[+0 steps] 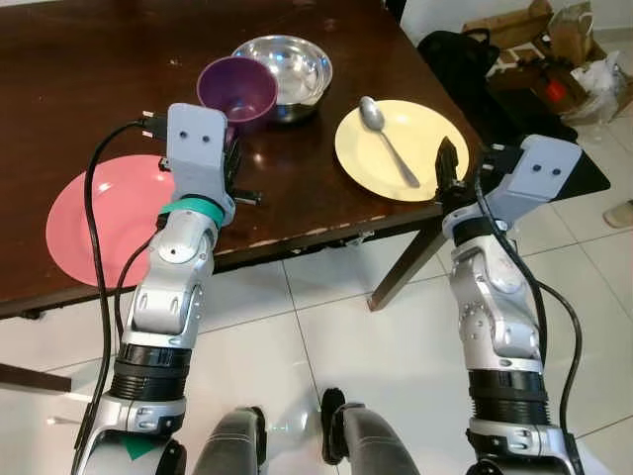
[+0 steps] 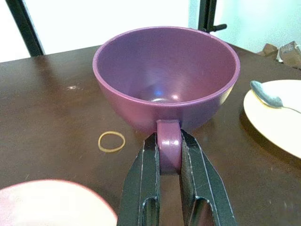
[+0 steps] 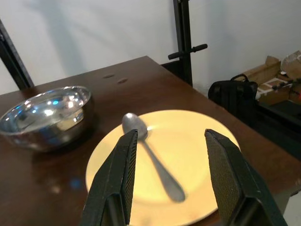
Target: Setting the table
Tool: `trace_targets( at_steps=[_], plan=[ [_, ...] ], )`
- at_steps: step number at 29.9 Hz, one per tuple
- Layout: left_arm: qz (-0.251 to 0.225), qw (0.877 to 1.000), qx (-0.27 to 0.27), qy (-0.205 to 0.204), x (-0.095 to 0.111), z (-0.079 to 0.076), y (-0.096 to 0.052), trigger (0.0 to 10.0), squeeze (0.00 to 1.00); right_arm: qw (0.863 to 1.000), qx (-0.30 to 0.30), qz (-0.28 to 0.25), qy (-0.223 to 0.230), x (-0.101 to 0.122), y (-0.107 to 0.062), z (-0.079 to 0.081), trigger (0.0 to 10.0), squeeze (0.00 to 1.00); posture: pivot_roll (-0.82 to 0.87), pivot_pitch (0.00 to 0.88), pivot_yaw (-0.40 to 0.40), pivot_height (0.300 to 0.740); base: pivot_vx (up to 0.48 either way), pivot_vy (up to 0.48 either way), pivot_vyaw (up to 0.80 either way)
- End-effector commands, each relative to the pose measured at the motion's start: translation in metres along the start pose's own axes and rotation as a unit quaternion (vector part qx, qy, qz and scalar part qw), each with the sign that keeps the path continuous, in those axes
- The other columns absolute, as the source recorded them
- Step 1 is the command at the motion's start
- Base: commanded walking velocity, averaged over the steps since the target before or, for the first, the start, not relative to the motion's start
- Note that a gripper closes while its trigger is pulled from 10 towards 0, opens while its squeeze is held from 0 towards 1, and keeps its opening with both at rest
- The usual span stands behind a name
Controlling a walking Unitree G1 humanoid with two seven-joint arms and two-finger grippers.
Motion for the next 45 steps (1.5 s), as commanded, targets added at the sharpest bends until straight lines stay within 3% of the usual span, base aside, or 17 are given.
trace_targets(
  at_steps=[1,45],
  plan=[
    [-0.002,1.0,0.0,-0.005,0.0014,-0.0007,-0.0002,10.0,0.0,1.0,-0.01,0.012,-0.008,-0.0043,-0.0013,-0.0056,10.0,0.0,0.12,0.108,0.025,0.74,-0.442,0.0,0.0],
    [0.001,1.0,0.0,-0.006,0.0021,-0.0016,0.0009,10.0,0.0,1.0,-0.004,0.01,-0.007,-0.0024,-0.0009,-0.0058,10.0,0.0,0.11,0.113,0.031,0.74,-0.43,0.0,0.0]
  ],
)
Point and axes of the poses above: a point about 5 cm out from each wrist's last joint towards the gripper, its own y axis pointing out of the wrist towards the gripper, its own x axis along the axis of the wrist's last joint, z = x × y, the point moved 2 cm from there along y, pointing out of the wrist towards the gripper, and after that the axes turned 2 degrees about y, right-handed, at the moved point
